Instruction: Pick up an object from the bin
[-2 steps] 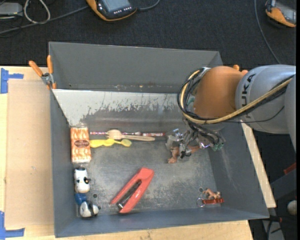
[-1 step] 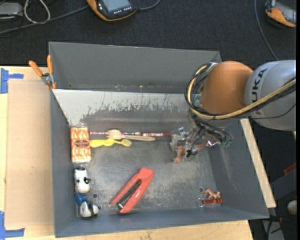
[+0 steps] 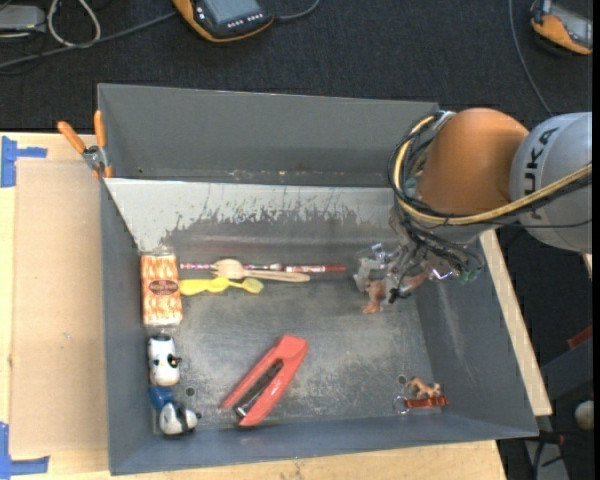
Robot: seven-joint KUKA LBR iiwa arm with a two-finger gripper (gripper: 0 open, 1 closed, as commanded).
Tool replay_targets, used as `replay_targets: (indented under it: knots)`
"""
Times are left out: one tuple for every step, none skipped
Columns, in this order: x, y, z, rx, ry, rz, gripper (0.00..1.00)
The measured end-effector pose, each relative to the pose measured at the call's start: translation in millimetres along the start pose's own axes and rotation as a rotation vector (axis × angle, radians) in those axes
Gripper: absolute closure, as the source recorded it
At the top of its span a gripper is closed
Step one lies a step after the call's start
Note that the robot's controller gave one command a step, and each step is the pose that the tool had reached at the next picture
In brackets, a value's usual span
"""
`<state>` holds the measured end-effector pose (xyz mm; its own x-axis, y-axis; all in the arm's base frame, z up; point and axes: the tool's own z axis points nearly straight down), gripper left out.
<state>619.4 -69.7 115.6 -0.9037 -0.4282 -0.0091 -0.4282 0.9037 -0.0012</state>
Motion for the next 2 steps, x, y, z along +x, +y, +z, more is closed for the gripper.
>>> replay_targets:
  knots:
    - [4.7, -8.3, 37.6, -0.001, 0.001, -0.259, 1.00]
    - [14.1, -22.3, -30.6, -0.004, 0.004, -0.270, 1.00]
